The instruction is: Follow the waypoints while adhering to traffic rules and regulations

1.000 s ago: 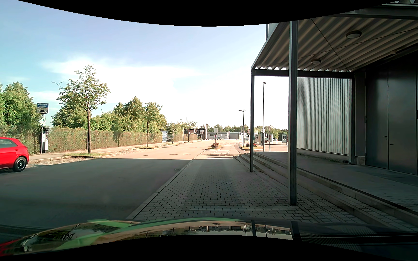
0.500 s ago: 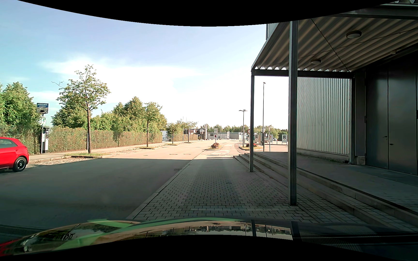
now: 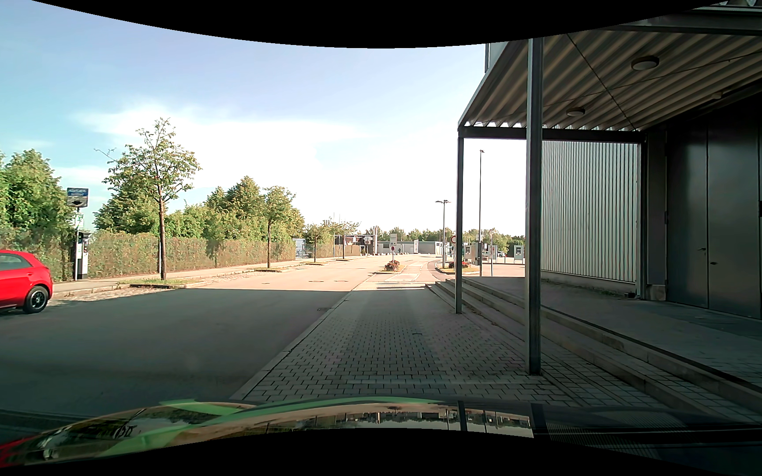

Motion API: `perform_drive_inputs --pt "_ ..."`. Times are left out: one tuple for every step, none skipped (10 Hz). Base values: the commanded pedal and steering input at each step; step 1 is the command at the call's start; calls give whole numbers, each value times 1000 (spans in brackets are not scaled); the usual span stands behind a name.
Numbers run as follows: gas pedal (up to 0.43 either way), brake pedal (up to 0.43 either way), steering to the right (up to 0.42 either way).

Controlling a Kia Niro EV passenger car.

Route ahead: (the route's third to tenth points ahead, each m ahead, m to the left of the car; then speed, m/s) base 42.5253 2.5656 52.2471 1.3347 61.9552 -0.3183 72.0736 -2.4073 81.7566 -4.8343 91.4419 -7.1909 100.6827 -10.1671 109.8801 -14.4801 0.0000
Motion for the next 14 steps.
perform_drive_inputs --pt "0 366 -68" --pt "0 366 -67" --pt "0 366 -68" --pt "0 372 -68" --pt "0 372 -68" --pt "0 372 -67" --pt "0 372 -68" --pt "0 366 -67" --pt "0 372 -68" --pt "0 372 -68" --pt "0 366 -68" --pt "0 372 -68" --pt "0 372 -68" --pt "0 372 -68"
